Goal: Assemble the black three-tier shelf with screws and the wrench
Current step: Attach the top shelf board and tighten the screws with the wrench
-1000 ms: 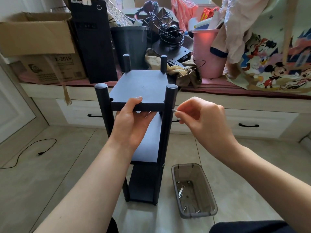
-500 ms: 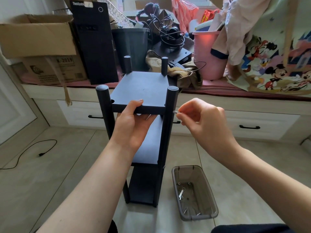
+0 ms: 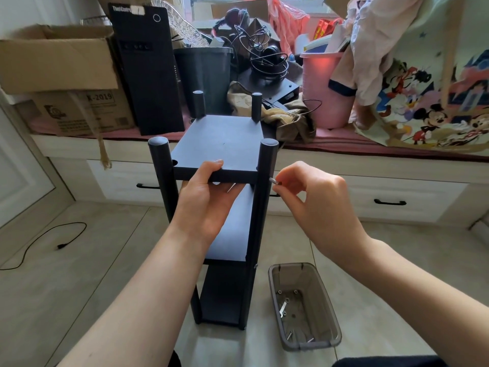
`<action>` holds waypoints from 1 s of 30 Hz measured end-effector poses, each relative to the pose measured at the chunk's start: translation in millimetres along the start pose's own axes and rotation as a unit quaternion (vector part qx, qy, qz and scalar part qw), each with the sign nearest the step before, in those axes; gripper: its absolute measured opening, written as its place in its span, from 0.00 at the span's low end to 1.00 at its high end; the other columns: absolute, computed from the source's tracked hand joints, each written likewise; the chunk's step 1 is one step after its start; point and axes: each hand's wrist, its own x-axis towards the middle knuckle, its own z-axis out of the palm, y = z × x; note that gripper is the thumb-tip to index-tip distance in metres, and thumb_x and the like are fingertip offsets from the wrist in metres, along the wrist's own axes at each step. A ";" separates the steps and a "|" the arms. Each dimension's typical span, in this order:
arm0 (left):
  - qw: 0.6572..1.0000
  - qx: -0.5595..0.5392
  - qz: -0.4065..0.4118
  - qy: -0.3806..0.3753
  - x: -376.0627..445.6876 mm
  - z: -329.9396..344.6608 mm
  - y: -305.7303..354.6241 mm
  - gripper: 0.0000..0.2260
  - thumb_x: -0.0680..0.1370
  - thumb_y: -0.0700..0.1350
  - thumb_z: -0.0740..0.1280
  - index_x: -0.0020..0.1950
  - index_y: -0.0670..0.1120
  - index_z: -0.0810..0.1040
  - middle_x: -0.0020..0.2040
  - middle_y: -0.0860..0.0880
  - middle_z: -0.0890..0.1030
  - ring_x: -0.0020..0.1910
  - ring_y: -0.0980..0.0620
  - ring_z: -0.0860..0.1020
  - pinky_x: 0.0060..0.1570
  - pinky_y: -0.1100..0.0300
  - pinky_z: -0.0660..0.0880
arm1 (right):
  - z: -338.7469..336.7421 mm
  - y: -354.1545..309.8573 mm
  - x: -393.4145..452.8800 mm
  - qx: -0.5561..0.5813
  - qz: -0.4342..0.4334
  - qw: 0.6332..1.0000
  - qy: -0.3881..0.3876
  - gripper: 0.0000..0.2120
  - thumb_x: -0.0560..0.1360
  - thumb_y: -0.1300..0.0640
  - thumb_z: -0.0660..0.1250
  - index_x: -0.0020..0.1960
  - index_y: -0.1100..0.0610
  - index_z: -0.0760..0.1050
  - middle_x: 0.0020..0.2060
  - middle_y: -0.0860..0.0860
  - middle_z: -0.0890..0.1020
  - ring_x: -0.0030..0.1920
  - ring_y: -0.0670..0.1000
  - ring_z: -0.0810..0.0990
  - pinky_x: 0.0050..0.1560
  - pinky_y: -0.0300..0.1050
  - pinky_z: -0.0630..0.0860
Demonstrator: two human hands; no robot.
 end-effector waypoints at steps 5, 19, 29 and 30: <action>1.000 0.003 0.002 0.002 -0.2 -0.1 -0.2 0.12 0.80 0.37 0.63 0.63 0.43 0.69 0.58 0.42 0.81 0.61 0.41 0.81 0.63 0.44 0.77 | -0.9 -0.4 0.0 -0.002 -0.002 1.000 -0.001 0.04 0.74 0.61 0.74 0.49 0.58 0.83 0.39 0.49 0.84 0.39 0.46 0.81 0.47 0.37 0.76; 1.000 0.012 -0.005 0.022 -3.0 3.2 0.8 0.20 0.81 0.37 0.62 0.74 0.39 0.68 0.68 0.39 0.77 0.65 0.40 0.79 0.67 0.43 0.74 | -2.7 3.2 9.7 0.269 0.208 0.940 -0.041 0.03 0.73 0.61 0.75 0.45 0.59 0.82 0.35 0.51 0.86 0.35 0.49 0.85 0.41 0.40 0.81; 1.000 0.003 -0.005 0.030 -3.7 6.1 0.9 0.23 0.81 0.37 0.62 0.77 0.39 0.66 0.70 0.38 0.76 0.65 0.40 0.79 0.69 0.43 0.73 | -1.0 2.2 11.2 0.225 0.178 0.957 -0.037 0.04 0.72 0.58 0.76 0.42 0.56 0.81 0.33 0.49 0.85 0.34 0.47 0.84 0.39 0.40 0.80; 1.000 0.002 -0.005 0.030 -4.0 6.3 1.1 0.24 0.81 0.37 0.62 0.77 0.39 0.65 0.69 0.39 0.77 0.65 0.40 0.79 0.68 0.44 0.73 | -1.1 2.1 10.9 0.221 0.177 0.958 -0.038 0.03 0.72 0.59 0.76 0.42 0.56 0.82 0.33 0.49 0.85 0.34 0.47 0.85 0.40 0.42 0.81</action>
